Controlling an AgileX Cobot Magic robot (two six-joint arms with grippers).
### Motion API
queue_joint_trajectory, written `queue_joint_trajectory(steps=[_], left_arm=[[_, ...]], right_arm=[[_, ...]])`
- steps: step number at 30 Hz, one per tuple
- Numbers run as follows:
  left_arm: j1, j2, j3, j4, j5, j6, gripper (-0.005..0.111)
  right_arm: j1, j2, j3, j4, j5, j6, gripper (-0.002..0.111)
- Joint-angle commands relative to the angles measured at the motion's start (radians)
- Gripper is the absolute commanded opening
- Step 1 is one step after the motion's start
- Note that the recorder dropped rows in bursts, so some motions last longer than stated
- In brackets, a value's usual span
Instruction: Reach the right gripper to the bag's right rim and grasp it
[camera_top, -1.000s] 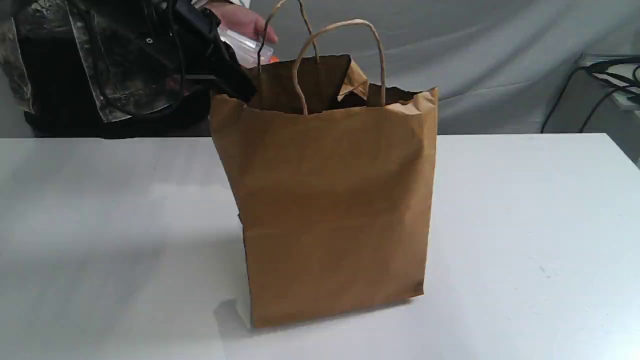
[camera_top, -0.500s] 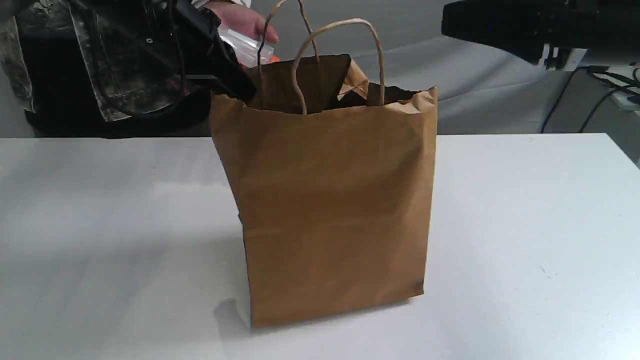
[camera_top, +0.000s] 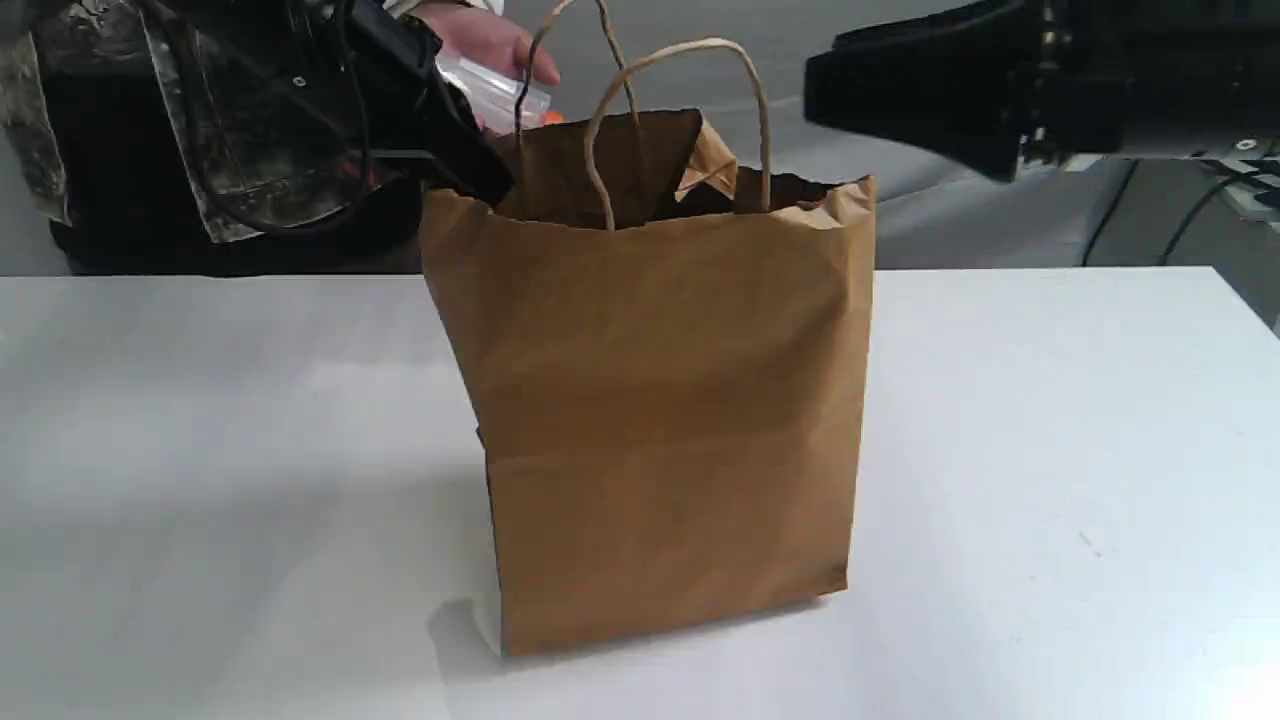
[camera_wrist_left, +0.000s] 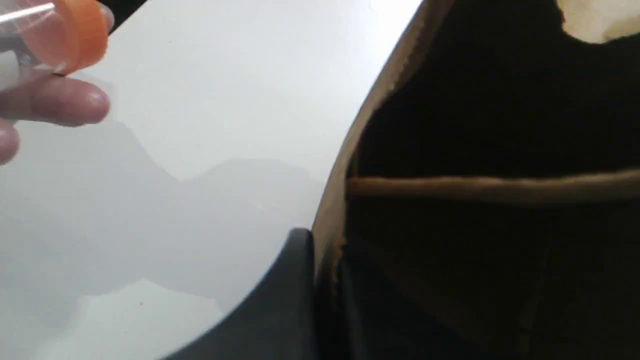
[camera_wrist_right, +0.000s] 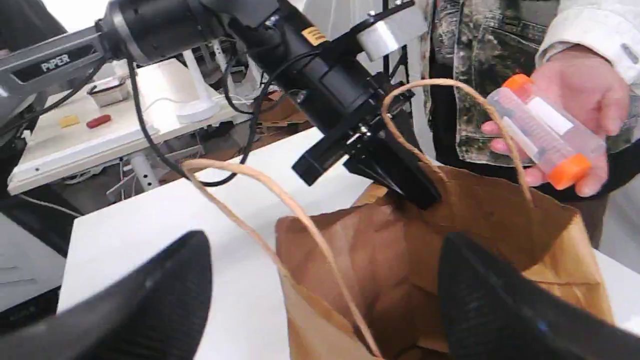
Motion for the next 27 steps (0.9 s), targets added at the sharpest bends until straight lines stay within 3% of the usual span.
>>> queue_joint_trajectory(steps=[1,13,23,27], left_arm=[[0.000,-0.001,0.000,-0.004,0.008,-0.010,0.000],[0.000,-0.001,0.000,-0.004,0.008,-0.010,0.000],[0.000,-0.001,0.000,-0.004,0.008,-0.010,0.000],[0.000,-0.001,0.000,-0.012,0.008,-0.010,0.000]], right_arm=[[0.047,-0.002,-0.008,-0.037,-0.008,-0.057,0.063],[0.061,0.001,-0.008,-0.019,0.164,-0.142,0.063],[0.073,0.152,-0.115,-0.005,0.063,-0.019,0.063],[0.073,0.182,-0.128,-0.042,0.042,0.025,0.054]])
